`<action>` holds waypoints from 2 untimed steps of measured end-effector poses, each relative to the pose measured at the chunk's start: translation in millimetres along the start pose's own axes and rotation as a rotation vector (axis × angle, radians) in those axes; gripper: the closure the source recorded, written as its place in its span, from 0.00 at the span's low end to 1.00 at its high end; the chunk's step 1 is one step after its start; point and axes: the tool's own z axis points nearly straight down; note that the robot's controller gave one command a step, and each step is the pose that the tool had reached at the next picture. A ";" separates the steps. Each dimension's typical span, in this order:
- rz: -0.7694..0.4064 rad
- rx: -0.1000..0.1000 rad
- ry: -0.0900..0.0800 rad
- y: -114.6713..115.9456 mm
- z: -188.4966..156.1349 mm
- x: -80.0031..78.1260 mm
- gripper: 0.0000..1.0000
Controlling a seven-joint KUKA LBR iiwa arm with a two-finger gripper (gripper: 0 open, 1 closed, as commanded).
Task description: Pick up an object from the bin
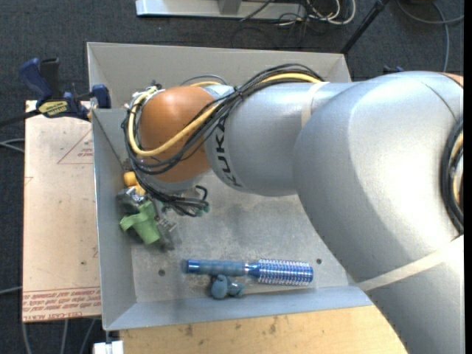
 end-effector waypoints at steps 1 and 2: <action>0.002 0.001 -0.002 -0.3 -1.1 -1.2 0.00; 0.005 0.003 -0.002 -2.3 -2.6 -1.3 1.00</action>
Offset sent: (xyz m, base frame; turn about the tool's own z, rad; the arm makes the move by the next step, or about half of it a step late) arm 0.0000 0.0000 0.0000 0.0000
